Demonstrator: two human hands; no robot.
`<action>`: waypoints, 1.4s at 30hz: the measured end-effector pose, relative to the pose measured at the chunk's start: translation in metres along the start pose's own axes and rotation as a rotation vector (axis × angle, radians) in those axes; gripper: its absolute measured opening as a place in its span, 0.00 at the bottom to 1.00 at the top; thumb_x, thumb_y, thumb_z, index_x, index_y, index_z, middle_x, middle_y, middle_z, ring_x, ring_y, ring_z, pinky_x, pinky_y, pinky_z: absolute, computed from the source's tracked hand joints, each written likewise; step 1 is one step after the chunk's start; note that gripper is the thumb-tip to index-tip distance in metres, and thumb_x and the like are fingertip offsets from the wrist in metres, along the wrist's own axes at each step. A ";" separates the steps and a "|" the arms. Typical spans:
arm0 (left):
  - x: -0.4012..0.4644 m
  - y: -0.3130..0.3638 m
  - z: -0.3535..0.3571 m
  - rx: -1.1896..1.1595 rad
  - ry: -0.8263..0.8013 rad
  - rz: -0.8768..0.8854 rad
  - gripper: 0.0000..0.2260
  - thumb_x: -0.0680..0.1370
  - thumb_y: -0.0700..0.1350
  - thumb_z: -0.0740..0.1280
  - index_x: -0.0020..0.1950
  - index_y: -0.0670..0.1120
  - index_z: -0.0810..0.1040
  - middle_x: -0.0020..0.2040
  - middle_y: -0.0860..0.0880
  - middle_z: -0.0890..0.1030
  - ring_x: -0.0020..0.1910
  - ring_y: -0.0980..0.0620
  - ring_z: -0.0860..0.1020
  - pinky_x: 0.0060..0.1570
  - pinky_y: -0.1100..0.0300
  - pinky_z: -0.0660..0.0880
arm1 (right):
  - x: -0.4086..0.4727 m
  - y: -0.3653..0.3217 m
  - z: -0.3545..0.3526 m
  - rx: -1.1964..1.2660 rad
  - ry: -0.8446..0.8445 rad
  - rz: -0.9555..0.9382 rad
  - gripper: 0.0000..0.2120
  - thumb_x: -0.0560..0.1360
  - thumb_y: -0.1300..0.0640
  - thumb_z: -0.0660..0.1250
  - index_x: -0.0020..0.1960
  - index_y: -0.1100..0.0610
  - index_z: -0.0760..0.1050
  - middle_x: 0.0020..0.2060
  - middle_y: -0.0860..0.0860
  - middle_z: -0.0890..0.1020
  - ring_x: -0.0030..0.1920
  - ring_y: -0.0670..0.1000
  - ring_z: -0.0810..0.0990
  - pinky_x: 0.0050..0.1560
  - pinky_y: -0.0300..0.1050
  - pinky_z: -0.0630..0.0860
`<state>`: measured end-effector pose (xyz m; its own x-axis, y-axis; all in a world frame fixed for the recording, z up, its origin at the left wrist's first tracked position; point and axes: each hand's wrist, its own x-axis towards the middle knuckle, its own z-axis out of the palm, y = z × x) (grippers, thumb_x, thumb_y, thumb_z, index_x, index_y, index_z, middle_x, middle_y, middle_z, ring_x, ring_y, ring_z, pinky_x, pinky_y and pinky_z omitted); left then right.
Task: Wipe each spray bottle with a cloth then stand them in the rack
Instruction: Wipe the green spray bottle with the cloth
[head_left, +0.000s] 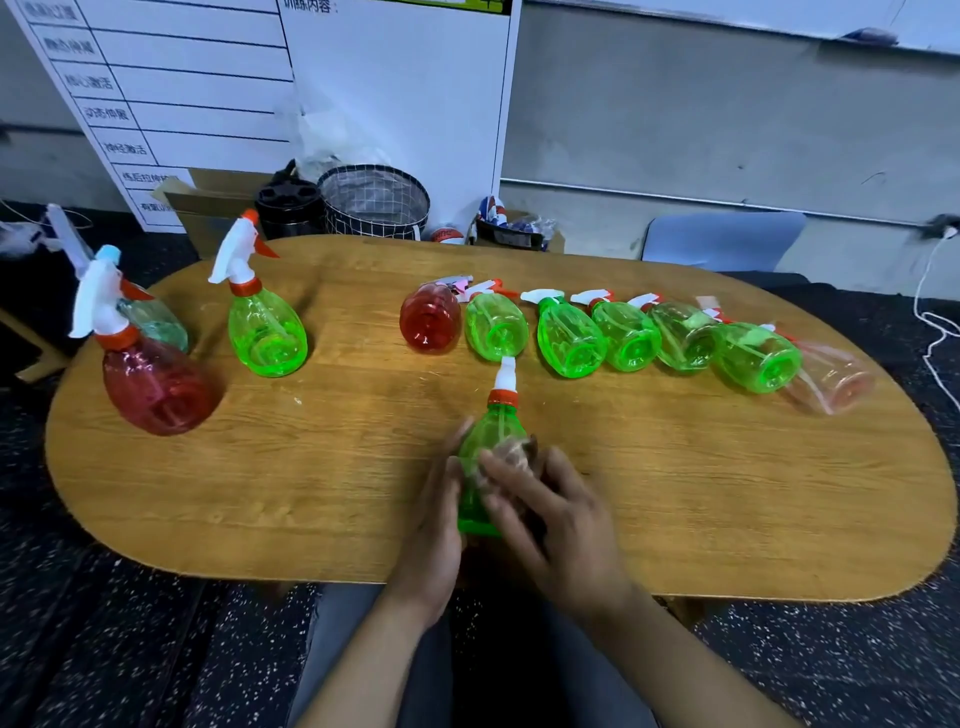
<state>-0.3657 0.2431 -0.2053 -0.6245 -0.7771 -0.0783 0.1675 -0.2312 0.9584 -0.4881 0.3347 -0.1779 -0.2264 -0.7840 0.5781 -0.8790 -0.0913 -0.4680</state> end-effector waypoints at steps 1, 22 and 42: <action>0.000 0.000 0.000 0.003 0.009 0.003 0.23 0.85 0.62 0.55 0.80 0.63 0.69 0.79 0.50 0.74 0.78 0.47 0.73 0.79 0.37 0.66 | -0.008 0.001 -0.002 -0.053 -0.045 -0.103 0.17 0.85 0.44 0.64 0.71 0.46 0.79 0.50 0.46 0.73 0.45 0.43 0.74 0.43 0.35 0.73; 0.001 -0.001 0.002 0.048 0.012 0.036 0.21 0.86 0.60 0.55 0.78 0.65 0.71 0.79 0.53 0.73 0.78 0.48 0.72 0.79 0.38 0.65 | -0.027 0.010 -0.005 -0.160 -0.131 -0.278 0.18 0.84 0.45 0.67 0.73 0.43 0.74 0.53 0.53 0.80 0.45 0.50 0.82 0.40 0.45 0.82; -0.003 -0.001 0.002 0.036 -0.038 0.014 0.22 0.86 0.63 0.53 0.80 0.68 0.67 0.79 0.52 0.73 0.78 0.48 0.72 0.75 0.36 0.71 | -0.006 -0.011 -0.020 0.042 0.090 0.195 0.13 0.81 0.47 0.69 0.62 0.48 0.84 0.50 0.47 0.80 0.43 0.47 0.83 0.39 0.48 0.82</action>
<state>-0.3656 0.2470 -0.2052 -0.6507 -0.7574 -0.0550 0.1492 -0.1984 0.9687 -0.4857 0.3528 -0.1633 -0.4288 -0.7316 0.5299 -0.7971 0.0304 -0.6031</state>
